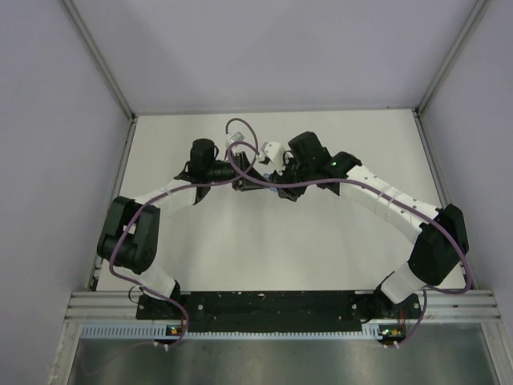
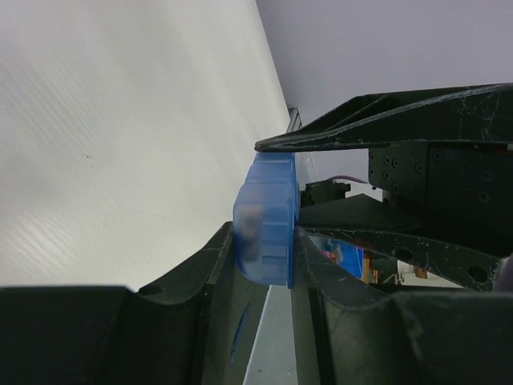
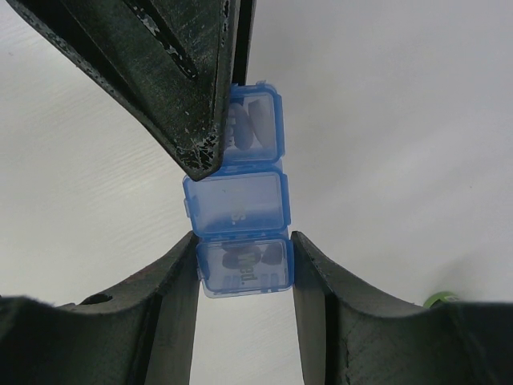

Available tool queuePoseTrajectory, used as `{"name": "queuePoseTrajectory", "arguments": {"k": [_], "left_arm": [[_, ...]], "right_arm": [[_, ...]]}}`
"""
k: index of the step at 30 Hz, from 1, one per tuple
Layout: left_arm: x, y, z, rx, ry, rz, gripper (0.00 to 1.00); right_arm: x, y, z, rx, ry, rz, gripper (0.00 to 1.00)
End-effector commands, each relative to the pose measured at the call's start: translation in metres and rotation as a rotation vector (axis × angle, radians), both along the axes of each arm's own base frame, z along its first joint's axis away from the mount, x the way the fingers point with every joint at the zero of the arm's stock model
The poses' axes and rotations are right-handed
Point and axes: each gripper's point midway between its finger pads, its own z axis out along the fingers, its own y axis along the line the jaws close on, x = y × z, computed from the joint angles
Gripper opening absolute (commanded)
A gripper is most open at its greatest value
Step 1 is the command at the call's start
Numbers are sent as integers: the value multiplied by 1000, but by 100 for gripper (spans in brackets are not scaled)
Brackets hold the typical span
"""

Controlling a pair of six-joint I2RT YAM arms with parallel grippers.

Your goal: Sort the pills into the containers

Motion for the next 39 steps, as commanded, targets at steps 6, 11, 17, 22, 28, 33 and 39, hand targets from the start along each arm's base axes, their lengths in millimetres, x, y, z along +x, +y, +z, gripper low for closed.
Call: {"name": "queuePoseTrajectory", "arguments": {"k": [6,11,17,22,28,33,39], "left_arm": [[-5,1,25,-78,-47,-14,0],[-6,3,32,-91,-60,-11,0],[-5,6,31,-94,-58,-10,0],[-5,7,30,-102,-59,-17,0],[-6,7,29,-103,-64,-25,0],[-6,7,30,-105,-71,-32,0],[-9,7,33,-110,-82,-44,0]], "right_arm": [[9,18,29,81,-66,11,52],[9,18,29,83,-66,8,69],[8,18,36,103,-71,-2,72],[8,17,53,145,-78,-6,73],[6,11,80,256,-23,-2,73],[8,0,93,355,58,-11,73],[10,-6,86,425,175,5,73]]}}
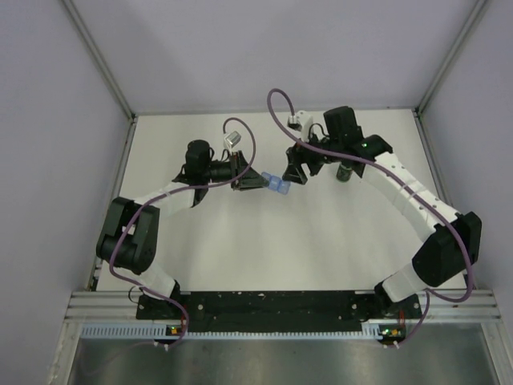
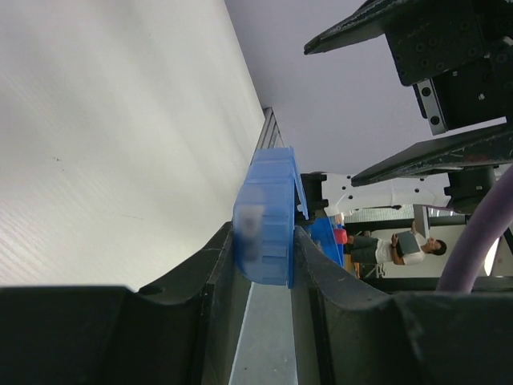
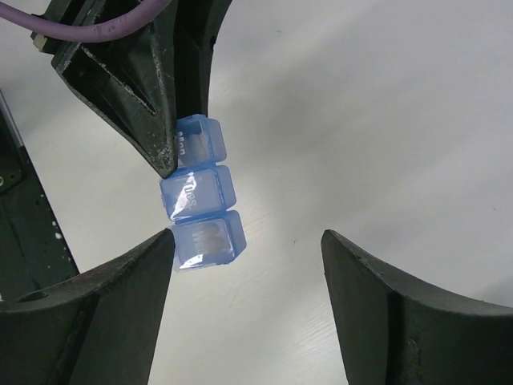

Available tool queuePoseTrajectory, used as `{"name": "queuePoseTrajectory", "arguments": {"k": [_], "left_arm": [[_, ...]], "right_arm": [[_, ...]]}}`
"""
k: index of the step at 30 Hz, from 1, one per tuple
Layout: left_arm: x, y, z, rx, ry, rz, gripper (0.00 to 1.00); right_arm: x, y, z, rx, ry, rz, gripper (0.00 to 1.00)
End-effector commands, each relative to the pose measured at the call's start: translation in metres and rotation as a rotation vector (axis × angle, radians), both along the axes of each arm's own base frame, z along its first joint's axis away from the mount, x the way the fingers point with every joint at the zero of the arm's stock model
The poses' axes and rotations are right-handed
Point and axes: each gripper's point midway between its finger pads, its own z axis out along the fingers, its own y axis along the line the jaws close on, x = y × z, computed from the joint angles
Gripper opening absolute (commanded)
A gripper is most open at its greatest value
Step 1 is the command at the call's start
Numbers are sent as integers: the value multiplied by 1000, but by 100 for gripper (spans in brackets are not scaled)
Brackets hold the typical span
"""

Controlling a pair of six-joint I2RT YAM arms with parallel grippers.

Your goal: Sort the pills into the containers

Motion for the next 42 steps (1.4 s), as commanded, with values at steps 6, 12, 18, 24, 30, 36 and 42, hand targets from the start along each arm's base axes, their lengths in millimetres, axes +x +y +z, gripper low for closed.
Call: {"name": "queuePoseTrajectory", "arguments": {"k": [6,12,18,24,30,36,42], "left_arm": [[-8,3,26,-46,-110,-34,0],[-12,3,30,-58,-116,-44,0],[-15,3,34,-64,-126,-46,0],[-15,3,35,-65,-131,-45,0],[-15,4,34,-65,-130,-42,0],[-15,4,34,-65,-131,-42,0],[-14,4,32,-63,-130,-37,0]], "right_arm": [[-15,10,4,152,139,115,73],[-24,16,-14,188,235,188,72],[-29,18,-26,199,284,227,71],[-34,21,-28,225,325,266,61],[-36,22,-30,235,345,279,55],[-37,23,-32,242,362,287,43],[-36,22,-35,246,373,285,28]]}}
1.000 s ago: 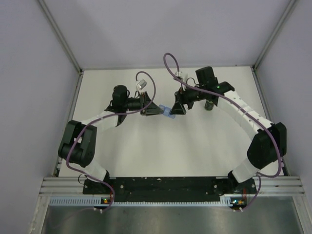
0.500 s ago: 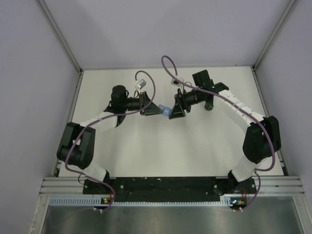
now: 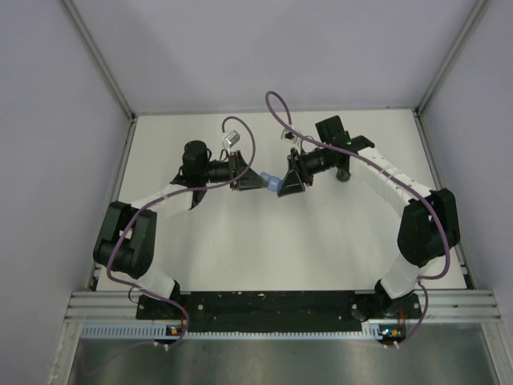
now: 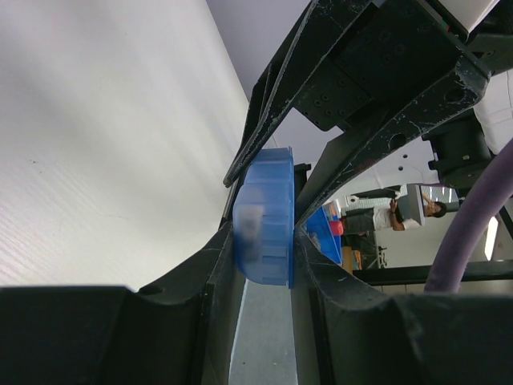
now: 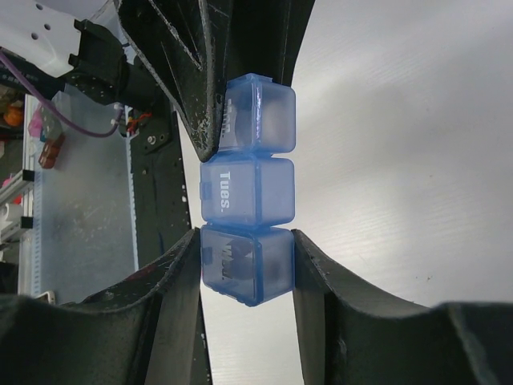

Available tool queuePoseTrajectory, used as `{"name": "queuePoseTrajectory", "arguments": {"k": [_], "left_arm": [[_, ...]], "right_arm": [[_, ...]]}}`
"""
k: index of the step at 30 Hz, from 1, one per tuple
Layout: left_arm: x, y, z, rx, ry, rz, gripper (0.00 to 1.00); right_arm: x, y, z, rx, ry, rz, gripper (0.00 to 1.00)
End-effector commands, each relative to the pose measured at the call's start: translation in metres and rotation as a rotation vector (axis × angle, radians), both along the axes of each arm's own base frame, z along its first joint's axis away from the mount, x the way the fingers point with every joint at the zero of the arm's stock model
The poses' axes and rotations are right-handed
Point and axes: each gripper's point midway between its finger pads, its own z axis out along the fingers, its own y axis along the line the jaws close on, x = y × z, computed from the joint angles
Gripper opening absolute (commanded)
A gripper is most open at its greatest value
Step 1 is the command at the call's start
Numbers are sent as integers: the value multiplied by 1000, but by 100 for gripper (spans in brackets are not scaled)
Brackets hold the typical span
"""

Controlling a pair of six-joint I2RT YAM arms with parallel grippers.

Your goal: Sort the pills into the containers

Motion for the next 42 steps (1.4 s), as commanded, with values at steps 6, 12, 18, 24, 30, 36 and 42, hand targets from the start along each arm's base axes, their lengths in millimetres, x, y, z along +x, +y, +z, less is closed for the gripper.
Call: {"name": "queuePoseTrajectory", "arguments": {"k": [6,12,18,24,30,36,42], "left_arm": [[-3,2,17,-30,-92,-5,0],[-2,2,17,-28,-98,-2,0],[-2,2,12,-15,-99,0,0],[0,2,3,8,-105,10,0],[8,3,-15,42,-89,26,0],[19,1,-40,75,-54,39,0],[31,1,-73,123,-1,81,0]], "right_arm": [[4,0,5,36,-9,14,23],[4,-1,6,33,-13,8,41],[7,-3,8,20,-34,-9,70],[13,-10,12,5,-65,-46,77],[25,-26,19,-5,-90,-112,79],[29,-39,28,-15,-159,-176,80],[22,-45,37,-15,-202,-193,80]]}}
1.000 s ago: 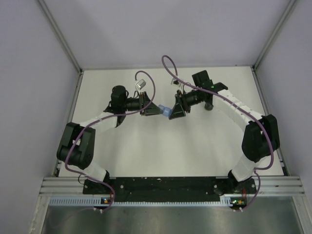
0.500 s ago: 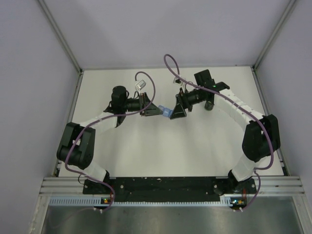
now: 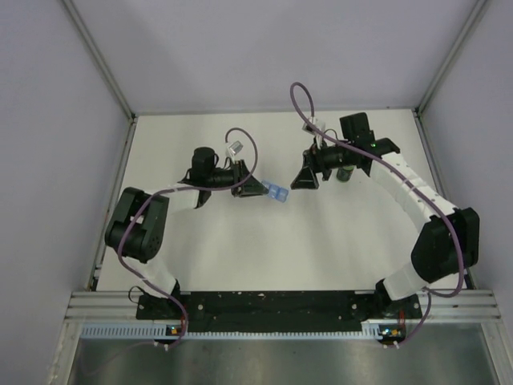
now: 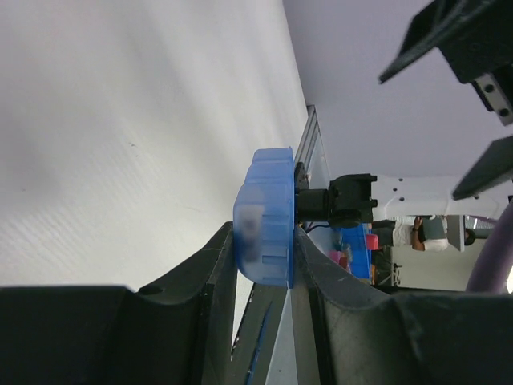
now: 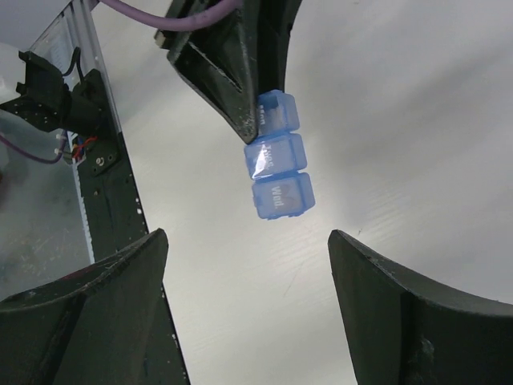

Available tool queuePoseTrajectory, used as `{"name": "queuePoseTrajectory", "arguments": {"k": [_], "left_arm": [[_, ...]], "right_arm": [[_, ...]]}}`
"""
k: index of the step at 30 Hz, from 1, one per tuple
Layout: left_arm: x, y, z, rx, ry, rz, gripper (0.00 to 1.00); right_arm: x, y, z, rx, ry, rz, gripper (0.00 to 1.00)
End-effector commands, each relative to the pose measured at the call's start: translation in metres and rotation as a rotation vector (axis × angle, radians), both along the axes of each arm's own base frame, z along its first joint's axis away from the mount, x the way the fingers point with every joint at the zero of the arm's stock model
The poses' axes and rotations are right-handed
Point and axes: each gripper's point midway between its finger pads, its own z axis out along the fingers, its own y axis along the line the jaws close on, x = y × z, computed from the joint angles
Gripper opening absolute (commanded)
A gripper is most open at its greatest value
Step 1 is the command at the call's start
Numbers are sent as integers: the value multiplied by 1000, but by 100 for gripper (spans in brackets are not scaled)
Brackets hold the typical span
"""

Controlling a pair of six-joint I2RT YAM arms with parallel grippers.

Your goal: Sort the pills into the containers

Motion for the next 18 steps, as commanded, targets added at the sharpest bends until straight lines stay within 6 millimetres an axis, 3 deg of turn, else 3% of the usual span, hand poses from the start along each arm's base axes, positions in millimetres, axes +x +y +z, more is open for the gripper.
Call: {"name": "queuePoseTrajectory", "arguments": {"k": [1,10,18], "left_arm": [[15,1,-20,34,-12,41,0],[30,-1,-76,123,122,51,0],[35,3,-96,196,115,69,0]], "right_arm": [[-3,-4,22,18,-105,-15,80],[-8,-13,21,-6,-149,-40,81],[-13,-15,21,0,-152,-39,81]]}}
